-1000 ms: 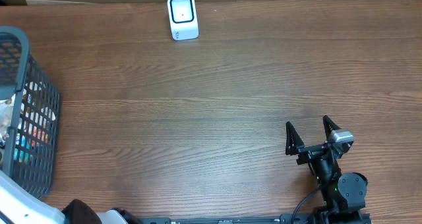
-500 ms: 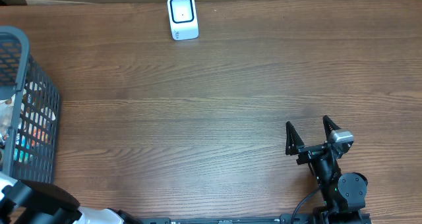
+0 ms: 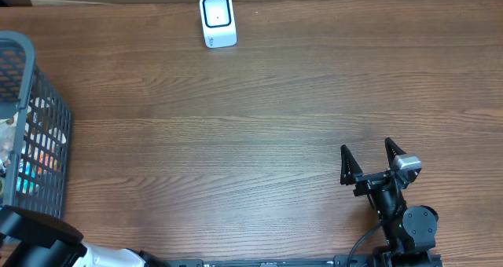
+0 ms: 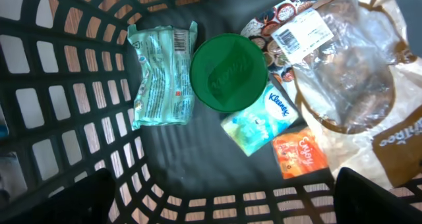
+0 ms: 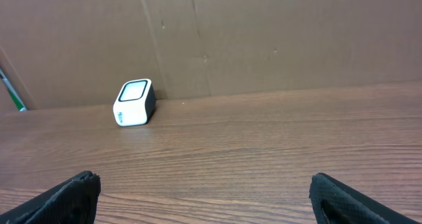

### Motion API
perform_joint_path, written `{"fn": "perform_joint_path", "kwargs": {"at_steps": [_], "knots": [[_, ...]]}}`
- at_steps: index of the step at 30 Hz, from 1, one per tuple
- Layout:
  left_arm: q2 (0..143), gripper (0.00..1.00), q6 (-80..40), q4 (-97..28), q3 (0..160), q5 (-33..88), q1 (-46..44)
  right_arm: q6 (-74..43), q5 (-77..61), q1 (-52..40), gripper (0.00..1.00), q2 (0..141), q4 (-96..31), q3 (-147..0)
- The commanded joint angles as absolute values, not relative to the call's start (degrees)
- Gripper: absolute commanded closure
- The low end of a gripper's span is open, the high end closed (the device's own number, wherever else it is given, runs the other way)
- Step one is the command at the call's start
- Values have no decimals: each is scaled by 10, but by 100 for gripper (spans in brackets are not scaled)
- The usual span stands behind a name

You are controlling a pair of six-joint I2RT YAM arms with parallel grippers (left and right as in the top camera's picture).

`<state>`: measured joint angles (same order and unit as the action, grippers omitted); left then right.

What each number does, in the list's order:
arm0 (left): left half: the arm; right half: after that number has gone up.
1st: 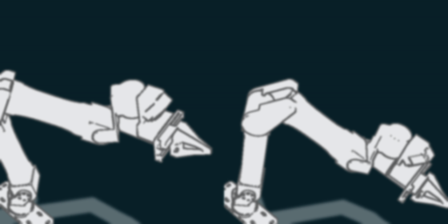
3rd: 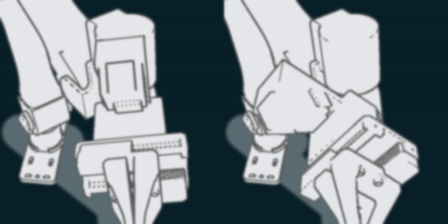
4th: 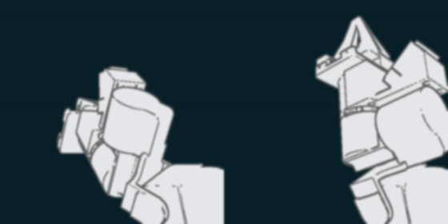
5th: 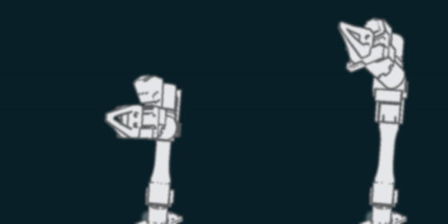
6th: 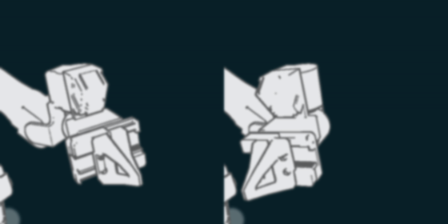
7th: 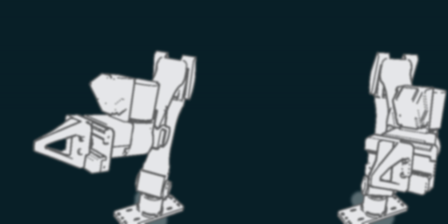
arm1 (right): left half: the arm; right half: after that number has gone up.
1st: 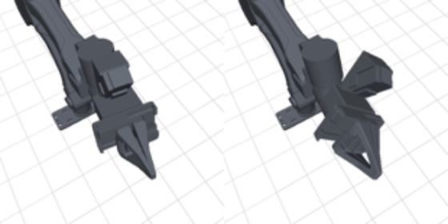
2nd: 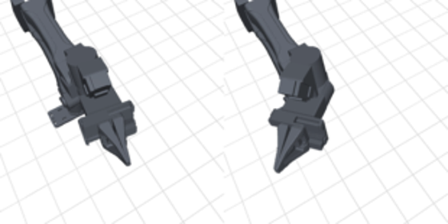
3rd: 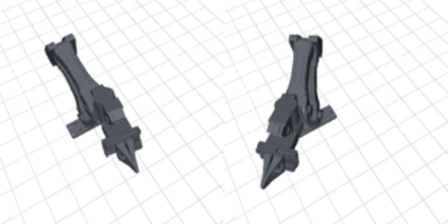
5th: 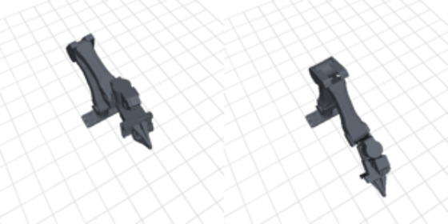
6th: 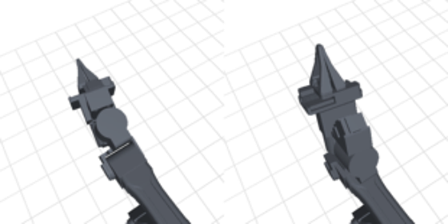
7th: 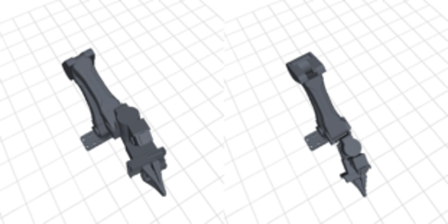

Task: Scan the item barcode
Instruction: 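Grasp the green-capped jar inside the basket with the left gripper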

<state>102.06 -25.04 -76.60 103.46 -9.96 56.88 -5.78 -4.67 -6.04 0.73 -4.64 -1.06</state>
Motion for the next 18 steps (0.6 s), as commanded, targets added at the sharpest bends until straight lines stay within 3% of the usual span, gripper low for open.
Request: {"fn": "perform_joint_path", "kwargs": {"at_steps": [1, 18], "knots": [[1036, 12, -233, -764, 1030, -129, 571, -60, -48, -59, 0, 2, -44, -5], [1037, 10, -179, -660, 931, -169, 574, -60, -48, -59, 0, 2, -44, -5]]}}
